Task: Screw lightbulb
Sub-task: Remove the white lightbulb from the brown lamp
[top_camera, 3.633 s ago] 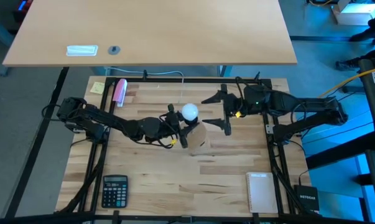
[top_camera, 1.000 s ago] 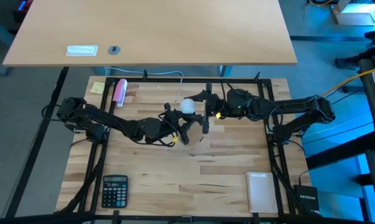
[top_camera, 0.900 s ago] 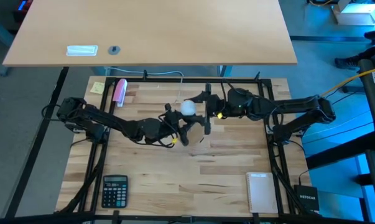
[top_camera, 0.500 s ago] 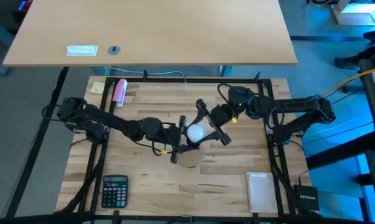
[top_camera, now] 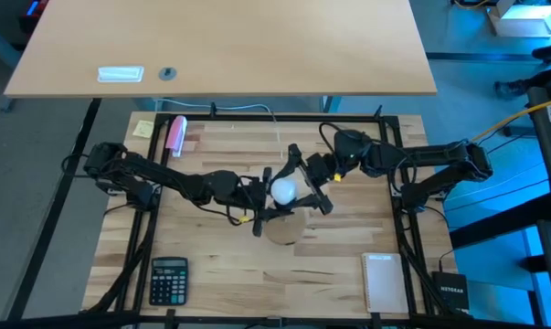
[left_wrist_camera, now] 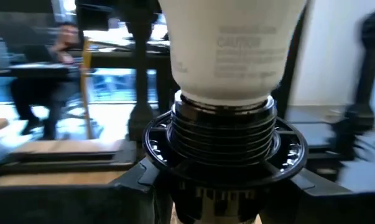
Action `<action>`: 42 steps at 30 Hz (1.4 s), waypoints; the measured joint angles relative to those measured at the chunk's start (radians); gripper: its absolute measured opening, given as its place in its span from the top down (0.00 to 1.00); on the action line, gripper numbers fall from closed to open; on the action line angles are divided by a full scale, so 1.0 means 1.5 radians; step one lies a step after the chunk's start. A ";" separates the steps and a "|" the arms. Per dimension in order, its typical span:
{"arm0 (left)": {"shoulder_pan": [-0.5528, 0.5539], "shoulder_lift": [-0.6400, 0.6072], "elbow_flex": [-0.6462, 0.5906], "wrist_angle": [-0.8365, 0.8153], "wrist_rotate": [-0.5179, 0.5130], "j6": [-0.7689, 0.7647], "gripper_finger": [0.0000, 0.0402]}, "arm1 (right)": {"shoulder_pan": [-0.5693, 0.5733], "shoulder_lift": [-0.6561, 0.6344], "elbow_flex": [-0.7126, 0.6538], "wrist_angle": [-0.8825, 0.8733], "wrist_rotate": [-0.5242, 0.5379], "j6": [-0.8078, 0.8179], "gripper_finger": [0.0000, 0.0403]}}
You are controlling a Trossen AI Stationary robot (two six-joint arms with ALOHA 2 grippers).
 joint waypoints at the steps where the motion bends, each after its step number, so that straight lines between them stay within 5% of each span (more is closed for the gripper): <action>1: 0.000 0.000 0.000 0.000 -0.021 0.001 0.62 | 0.000 0.000 0.000 -0.001 0.012 -0.001 0.11; 4: -0.003 -0.001 0.000 -0.001 -0.084 0.001 0.62 | 0.000 -0.008 0.000 -0.023 0.049 -0.004 0.05; 13: -0.036 -0.009 -0.001 0.007 -0.413 0.047 0.62 | 0.000 -0.068 -0.001 -0.116 0.331 -0.013 0.21; 16: -0.039 -0.009 -0.001 0.007 -0.488 0.057 0.62 | -0.001 -0.063 -0.001 -0.103 0.367 -0.012 0.22; 34: -0.036 -0.009 -0.001 0.009 -0.524 0.058 0.62 | -0.001 0.021 0.000 0.052 0.383 0.002 0.20; 42: -0.037 -0.009 -0.001 0.007 -0.524 0.059 0.62 | -0.001 0.025 0.000 0.061 0.371 -0.015 0.37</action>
